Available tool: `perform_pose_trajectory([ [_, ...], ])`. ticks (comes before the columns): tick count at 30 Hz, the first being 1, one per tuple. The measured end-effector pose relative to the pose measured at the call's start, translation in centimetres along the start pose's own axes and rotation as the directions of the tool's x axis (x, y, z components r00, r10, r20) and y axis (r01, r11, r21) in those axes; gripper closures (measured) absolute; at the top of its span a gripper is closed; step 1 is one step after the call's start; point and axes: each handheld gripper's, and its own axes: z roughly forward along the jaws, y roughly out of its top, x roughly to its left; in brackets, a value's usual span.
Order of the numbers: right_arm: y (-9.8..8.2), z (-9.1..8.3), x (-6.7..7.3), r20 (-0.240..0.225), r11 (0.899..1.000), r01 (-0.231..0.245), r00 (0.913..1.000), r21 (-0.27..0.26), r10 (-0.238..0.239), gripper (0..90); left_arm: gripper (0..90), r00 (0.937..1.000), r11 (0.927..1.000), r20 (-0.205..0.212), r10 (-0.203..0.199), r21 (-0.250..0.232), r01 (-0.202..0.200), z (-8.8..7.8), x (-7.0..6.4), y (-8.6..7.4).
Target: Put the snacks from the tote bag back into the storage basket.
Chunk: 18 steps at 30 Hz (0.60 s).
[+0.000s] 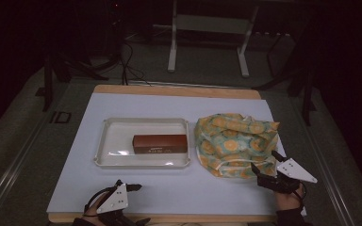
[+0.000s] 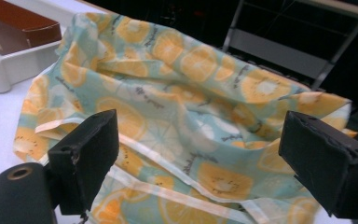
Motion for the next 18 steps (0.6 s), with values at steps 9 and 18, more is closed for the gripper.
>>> perform_pose_trajectory([
  [9, -0.17, 0.18, -0.18, 0.008, 1.0, -0.009, 0.9999, 0.001, 0.009, 12.1, 0.0, 1.0, 1.0, 0.0, 0.0, -0.001, 0.0, -0.02, 0.0, 0.0],
  [18, -0.07, 0.08, -0.18, 0.007, 1.0, -0.002, 1.0, -0.005, 0.002, 12.3, 0.0, 1.0, 1.0, 0.0, 0.001, 0.0, -0.001, -0.02, -0.01, 0.0],
])
